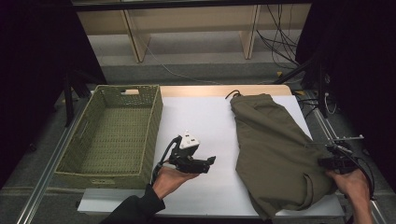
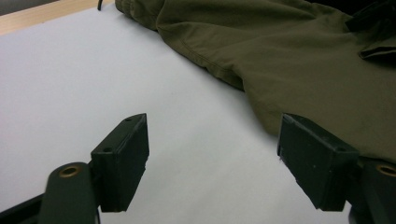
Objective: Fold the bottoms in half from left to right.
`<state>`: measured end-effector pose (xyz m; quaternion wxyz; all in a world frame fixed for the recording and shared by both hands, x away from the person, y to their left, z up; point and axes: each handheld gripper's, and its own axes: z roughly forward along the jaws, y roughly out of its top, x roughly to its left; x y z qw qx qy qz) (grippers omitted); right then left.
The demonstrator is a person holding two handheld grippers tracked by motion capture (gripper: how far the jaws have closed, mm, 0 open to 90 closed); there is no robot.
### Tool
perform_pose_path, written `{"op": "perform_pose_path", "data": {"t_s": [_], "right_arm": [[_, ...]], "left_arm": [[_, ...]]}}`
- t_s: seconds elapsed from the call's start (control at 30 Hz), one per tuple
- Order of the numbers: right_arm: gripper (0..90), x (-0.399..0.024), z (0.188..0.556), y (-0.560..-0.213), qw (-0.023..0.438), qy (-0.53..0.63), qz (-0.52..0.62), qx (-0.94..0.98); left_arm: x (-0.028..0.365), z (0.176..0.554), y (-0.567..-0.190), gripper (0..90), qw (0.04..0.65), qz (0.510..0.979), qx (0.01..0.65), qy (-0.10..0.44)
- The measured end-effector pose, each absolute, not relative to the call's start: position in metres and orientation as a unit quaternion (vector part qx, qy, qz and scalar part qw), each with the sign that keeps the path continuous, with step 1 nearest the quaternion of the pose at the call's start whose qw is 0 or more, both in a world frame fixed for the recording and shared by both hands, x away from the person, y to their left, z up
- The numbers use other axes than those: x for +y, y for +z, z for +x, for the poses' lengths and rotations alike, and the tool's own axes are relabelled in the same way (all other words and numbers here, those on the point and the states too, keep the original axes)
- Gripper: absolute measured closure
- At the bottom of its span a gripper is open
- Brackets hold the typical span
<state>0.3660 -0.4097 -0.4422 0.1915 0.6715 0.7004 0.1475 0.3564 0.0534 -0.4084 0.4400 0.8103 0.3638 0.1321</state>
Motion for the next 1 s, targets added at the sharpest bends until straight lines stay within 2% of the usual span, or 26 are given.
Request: {"op": "perform_pose_path", "data": {"t_s": [0.03,0.17,0.37,0.4,0.6,0.7,1.0], "right_arm": [[74.0,-0.41,0.366,-0.442,0.191,0.147,0.672,0.7],[87.0,-0.411,0.365,-0.444,0.185,0.145,0.669,0.705],[87.8,-0.413,0.365,-0.444,0.184,0.146,0.676,0.699],[85.6,-0.414,0.365,-0.444,0.185,0.144,0.673,0.702],[56.2,-0.411,0.363,-0.439,0.193,0.177,0.669,0.696],[47.1,-0.407,0.362,-0.433,0.205,0.197,0.661,0.694],[40.0,-0.401,0.362,-0.428,0.21,0.234,0.648,0.694]], "left_arm": [[0.051,0.357,-0.409,24.5,0.438,0.812,0.364,0.13],[0.04,0.36,-0.413,24.2,0.434,0.816,0.362,0.122],[0.022,0.366,-0.418,24.2,0.425,0.822,0.36,0.117],[0.019,0.367,-0.419,24.1,0.424,0.823,0.361,0.115],[0.002,0.371,-0.422,23.7,0.418,0.829,0.355,0.106],[-0.005,0.372,-0.425,23.0,0.412,0.834,0.352,0.102],[-0.022,0.376,-0.427,22.8,0.407,0.838,0.351,0.093]]}}
